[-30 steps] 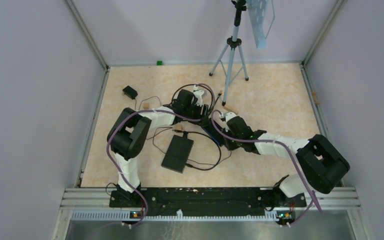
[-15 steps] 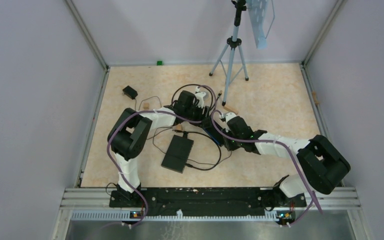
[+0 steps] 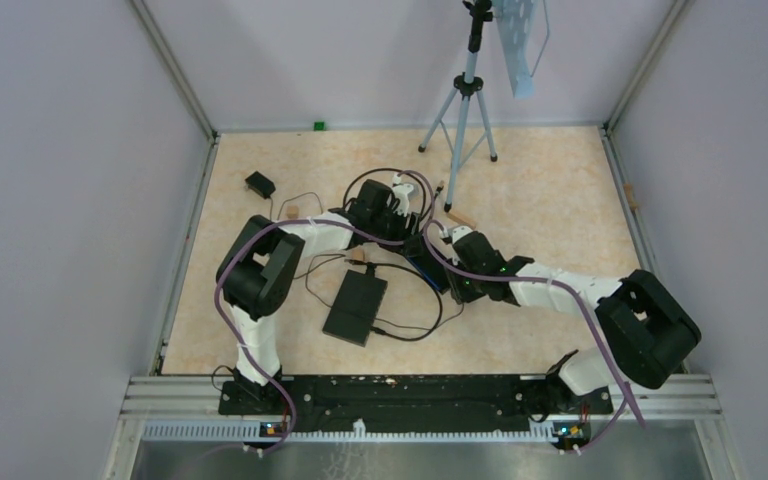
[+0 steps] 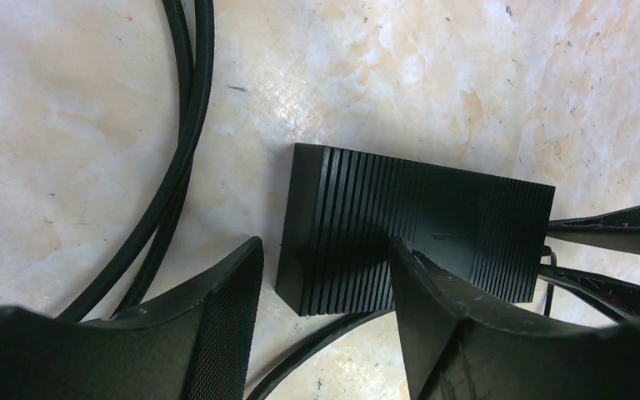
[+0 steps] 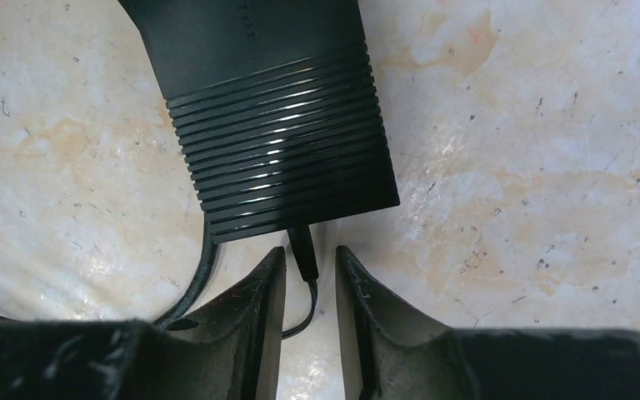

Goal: Insert the plug into the switch port
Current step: Insert the connector into the switch port.

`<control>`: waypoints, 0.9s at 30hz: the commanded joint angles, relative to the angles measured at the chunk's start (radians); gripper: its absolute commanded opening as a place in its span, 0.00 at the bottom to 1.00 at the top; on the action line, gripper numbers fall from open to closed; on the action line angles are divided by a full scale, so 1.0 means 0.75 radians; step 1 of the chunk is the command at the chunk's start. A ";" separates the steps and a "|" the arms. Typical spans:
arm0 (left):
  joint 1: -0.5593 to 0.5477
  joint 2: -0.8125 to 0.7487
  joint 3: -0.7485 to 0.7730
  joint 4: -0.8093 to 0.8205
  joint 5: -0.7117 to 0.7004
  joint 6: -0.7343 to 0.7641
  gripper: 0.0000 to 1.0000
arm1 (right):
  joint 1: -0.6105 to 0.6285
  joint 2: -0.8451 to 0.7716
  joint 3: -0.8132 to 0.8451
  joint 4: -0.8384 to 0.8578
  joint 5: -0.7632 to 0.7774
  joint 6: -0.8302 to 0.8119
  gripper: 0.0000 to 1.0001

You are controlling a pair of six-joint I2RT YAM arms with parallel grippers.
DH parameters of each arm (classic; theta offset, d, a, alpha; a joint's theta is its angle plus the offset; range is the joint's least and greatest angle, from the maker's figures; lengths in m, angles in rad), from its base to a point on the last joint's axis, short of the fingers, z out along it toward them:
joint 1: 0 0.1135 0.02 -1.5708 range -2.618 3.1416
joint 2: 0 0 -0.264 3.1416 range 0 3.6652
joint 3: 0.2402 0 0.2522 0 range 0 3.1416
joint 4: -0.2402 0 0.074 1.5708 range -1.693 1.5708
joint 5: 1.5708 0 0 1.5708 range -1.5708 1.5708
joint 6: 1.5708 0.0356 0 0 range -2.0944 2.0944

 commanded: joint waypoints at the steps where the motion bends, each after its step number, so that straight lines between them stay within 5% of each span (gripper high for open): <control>1: -0.016 0.067 -0.002 -0.142 -0.004 0.030 0.63 | -0.010 0.009 0.058 -0.056 0.002 0.001 0.26; 10: -0.015 0.075 -0.007 -0.131 0.018 0.027 0.63 | -0.006 0.007 0.057 0.006 -0.059 -0.060 0.06; 27: -0.077 0.043 -0.139 0.032 0.353 0.085 0.50 | 0.009 -0.094 0.026 0.234 -0.150 -0.277 0.00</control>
